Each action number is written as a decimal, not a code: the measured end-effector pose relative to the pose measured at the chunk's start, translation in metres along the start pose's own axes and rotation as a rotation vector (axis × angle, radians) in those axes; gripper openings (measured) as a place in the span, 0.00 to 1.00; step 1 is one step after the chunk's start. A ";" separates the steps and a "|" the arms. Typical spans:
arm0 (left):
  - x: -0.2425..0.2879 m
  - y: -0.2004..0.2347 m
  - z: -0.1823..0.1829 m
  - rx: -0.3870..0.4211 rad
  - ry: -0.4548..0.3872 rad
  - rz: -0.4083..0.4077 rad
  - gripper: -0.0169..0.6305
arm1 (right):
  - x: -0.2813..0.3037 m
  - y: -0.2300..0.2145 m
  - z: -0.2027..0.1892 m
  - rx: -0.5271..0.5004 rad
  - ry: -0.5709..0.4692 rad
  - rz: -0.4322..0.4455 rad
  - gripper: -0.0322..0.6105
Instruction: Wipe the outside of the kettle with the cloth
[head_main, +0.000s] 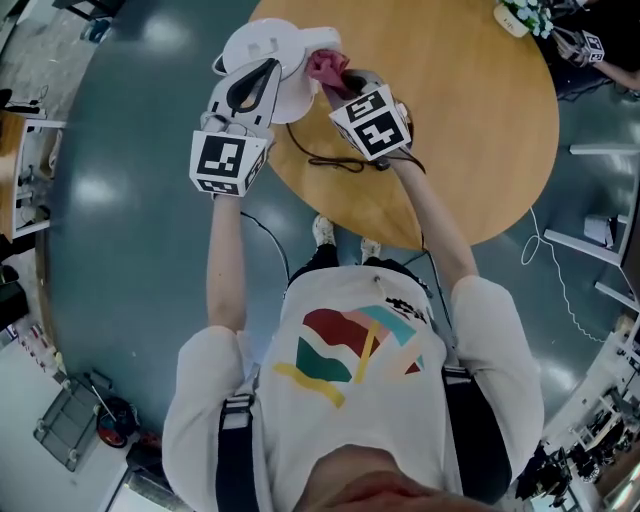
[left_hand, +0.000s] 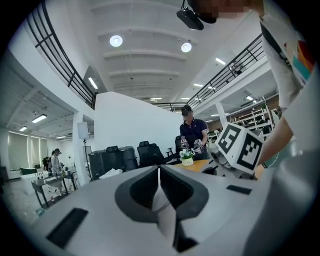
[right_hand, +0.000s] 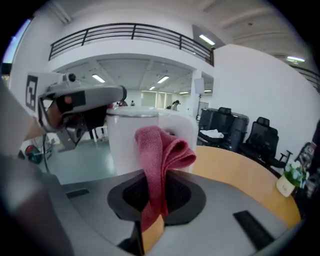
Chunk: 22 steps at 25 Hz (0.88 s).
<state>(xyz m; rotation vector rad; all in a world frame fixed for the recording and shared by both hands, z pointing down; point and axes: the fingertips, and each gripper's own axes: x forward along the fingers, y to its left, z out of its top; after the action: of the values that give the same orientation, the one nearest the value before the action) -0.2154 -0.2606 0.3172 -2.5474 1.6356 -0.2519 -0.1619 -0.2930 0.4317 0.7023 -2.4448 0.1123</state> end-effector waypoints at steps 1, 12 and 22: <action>-0.001 -0.001 -0.001 0.008 0.003 -0.004 0.09 | 0.001 -0.001 0.005 0.036 -0.023 -0.028 0.12; -0.004 -0.004 -0.007 0.040 0.008 -0.037 0.09 | 0.044 -0.015 -0.012 0.160 0.039 -0.140 0.12; -0.007 0.000 -0.009 0.008 -0.026 -0.042 0.09 | 0.063 -0.006 -0.043 0.176 0.128 -0.121 0.12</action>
<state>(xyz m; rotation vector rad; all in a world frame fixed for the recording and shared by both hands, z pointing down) -0.2201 -0.2540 0.3252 -2.5709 1.5700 -0.2272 -0.1806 -0.3169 0.5017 0.8897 -2.2837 0.3180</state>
